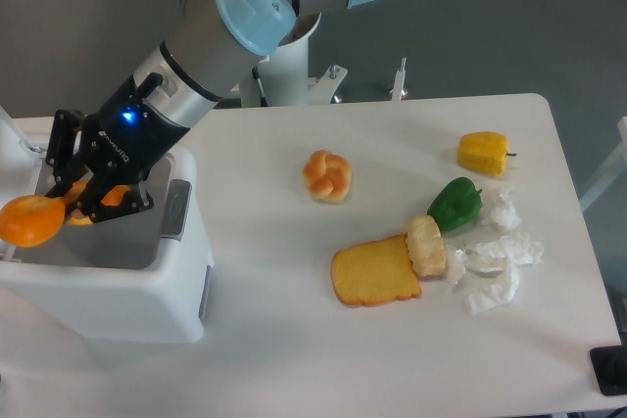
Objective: Place the long bread in the trash can
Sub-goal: 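Lower the long bread into the bin opening, then open the gripper to drop the bread into the bin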
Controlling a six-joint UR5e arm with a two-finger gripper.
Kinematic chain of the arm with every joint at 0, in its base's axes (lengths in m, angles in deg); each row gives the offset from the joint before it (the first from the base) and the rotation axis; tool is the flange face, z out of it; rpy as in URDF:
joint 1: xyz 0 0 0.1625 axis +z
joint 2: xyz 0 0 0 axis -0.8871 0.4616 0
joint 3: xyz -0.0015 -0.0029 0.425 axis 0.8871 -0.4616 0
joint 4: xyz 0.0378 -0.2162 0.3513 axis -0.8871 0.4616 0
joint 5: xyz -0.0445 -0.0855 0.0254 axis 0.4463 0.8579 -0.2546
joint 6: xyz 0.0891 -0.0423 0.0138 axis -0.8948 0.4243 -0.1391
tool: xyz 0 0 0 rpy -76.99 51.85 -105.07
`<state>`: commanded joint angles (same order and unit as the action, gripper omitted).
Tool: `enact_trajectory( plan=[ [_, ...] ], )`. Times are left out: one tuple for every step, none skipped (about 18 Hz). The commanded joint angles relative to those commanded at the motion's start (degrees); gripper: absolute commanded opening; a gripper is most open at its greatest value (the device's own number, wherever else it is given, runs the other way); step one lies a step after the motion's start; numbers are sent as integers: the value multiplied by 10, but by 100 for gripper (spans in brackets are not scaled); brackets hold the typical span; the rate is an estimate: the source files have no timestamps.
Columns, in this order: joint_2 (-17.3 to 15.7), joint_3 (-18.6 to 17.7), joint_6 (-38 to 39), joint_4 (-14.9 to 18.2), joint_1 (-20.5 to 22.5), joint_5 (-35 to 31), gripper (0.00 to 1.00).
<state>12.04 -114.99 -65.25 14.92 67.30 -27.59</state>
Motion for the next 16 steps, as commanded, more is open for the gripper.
enact_trajectory(
  plan=[
    [0, 0, -1, 1, 0, 0, 56],
    [0, 0, -2, 1, 0, 0, 59],
    [0, 0, -3, 1, 0, 0, 65],
    [0, 0, -3, 1, 0, 0, 69],
    [0, 0, -2, 1, 0, 0, 69],
    [0, 0, -3, 1, 0, 0, 71],
    [0, 0, -3, 0, 0, 0, 75],
    [0, 0, -3, 0, 0, 0, 78],
    [0, 0, -2, 1, 0, 0, 80],
    [1, 0, -2, 1, 0, 0, 80],
    [2, -1, -2, 1, 0, 0, 80],
    [3, -1, -2, 1, 0, 0, 80],
    [2, -1, -3, 1, 0, 0, 82],
    [2, -1, -3, 0, 0, 0, 87],
    [0, 0, -3, 0, 1, 0, 88],
    [1, 2, -3, 0, 2, -1, 90]
  ],
)
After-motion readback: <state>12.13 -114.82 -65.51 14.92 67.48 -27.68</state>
